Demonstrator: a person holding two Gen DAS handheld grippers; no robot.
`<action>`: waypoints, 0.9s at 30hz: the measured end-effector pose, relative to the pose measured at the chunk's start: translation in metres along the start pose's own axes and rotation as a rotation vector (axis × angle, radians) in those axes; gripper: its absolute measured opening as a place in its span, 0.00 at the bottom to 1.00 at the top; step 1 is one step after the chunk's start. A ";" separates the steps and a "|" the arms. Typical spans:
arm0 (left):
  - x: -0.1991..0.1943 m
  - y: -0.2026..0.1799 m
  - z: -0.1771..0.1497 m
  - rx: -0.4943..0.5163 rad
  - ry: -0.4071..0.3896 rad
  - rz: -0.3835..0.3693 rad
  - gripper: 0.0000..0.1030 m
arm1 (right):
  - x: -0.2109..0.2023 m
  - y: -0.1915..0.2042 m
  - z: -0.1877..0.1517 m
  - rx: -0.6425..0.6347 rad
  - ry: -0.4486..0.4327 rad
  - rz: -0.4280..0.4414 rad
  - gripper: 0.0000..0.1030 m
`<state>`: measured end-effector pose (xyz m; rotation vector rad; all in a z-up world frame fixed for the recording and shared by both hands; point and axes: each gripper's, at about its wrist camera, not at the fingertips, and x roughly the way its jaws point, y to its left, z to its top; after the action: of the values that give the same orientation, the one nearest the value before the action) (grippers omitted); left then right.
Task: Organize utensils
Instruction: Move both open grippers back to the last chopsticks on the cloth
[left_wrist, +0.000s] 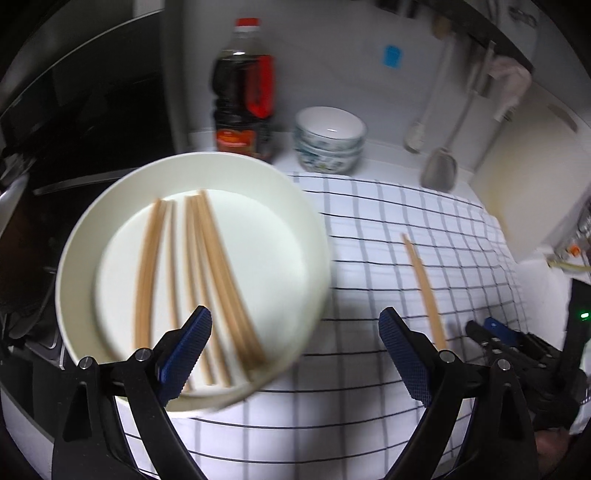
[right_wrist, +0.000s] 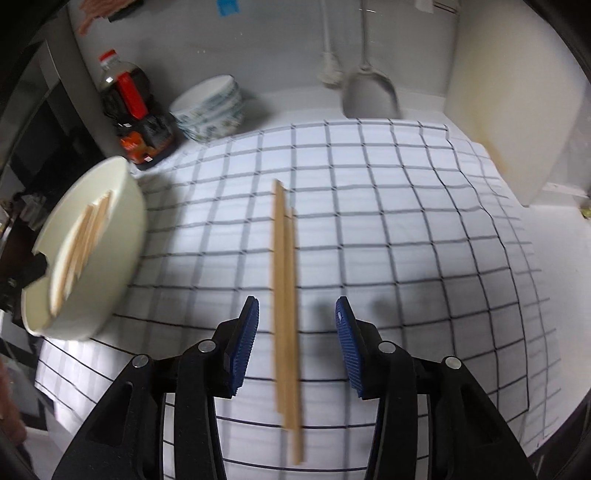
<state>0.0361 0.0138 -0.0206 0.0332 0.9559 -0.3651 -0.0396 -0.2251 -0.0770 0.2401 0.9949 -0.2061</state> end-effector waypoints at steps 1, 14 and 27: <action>0.001 -0.005 -0.001 0.006 0.002 -0.006 0.87 | 0.004 -0.005 -0.005 0.009 0.007 -0.009 0.41; 0.010 -0.039 -0.021 0.060 0.053 -0.013 0.87 | 0.032 -0.008 -0.031 -0.008 0.063 -0.008 0.41; 0.034 -0.065 -0.030 0.080 0.095 -0.020 0.88 | 0.037 0.005 -0.039 -0.183 0.017 -0.034 0.25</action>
<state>0.0095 -0.0509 -0.0562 0.1146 1.0356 -0.4228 -0.0504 -0.2115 -0.1283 0.0580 1.0290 -0.1430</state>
